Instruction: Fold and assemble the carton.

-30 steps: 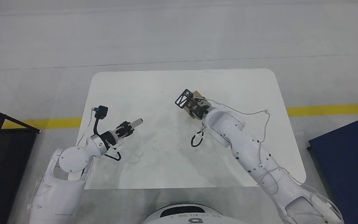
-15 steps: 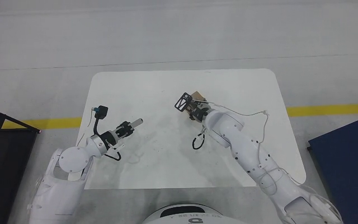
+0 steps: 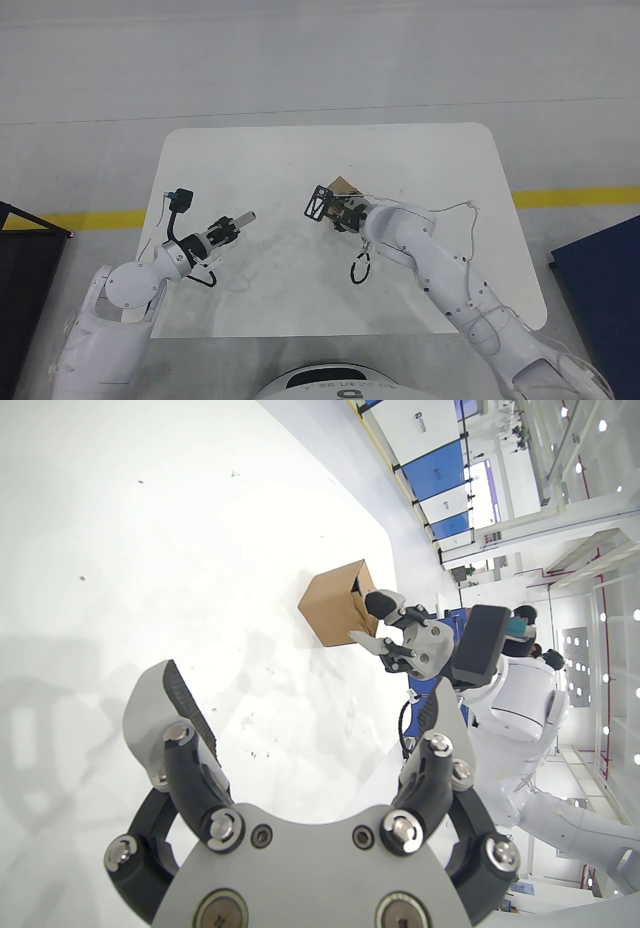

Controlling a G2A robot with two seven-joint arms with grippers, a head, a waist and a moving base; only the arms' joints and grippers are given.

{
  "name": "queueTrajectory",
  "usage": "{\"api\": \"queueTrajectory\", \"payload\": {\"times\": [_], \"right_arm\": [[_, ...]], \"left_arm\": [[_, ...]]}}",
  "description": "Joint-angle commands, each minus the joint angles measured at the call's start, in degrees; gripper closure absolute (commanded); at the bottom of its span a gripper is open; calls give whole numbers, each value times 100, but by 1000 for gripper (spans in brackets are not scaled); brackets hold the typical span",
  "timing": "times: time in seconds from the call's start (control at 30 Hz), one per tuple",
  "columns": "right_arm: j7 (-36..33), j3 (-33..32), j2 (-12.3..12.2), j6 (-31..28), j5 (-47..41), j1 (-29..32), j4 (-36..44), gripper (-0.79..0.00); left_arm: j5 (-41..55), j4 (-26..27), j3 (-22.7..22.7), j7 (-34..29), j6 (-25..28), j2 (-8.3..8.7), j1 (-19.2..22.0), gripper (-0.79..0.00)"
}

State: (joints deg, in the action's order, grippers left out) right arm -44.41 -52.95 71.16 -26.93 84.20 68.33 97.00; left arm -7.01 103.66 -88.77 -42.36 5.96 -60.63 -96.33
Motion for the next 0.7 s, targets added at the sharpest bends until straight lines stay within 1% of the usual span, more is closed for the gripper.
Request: {"api": "queueTrajectory", "payload": {"times": [0.0,0.2,0.33,0.47,0.57,0.6,0.63,0.67], "right_arm": [[-94,-58,-28,-303,-183,70,131,-332],[-471,-264,-148,-1353,-909,327,533,-323],[-415,-559,-232,-1672,-1361,474,816,-357],[-220,-836,-308,-1913,-1759,613,1008,-339],[178,-1007,-341,-1933,-2050,700,1035,-225],[340,-1035,-339,-1827,-2109,720,993,-120],[473,-1032,-331,-1671,-2137,719,917,-83],[576,-992,-320,-1555,-2131,697,850,0]], "left_arm": [[0,0,0,0,0,0,0,-785],[0,0,0,0,0,0,0,-785],[0,0,0,0,0,0,0,-785],[0,0,0,0,0,0,0,-785],[0,0,0,0,0,0,0,-785],[0,0,0,0,0,0,0,-785],[0,0,0,0,0,0,0,-785],[0,0,0,0,0,0,0,-785]]}}
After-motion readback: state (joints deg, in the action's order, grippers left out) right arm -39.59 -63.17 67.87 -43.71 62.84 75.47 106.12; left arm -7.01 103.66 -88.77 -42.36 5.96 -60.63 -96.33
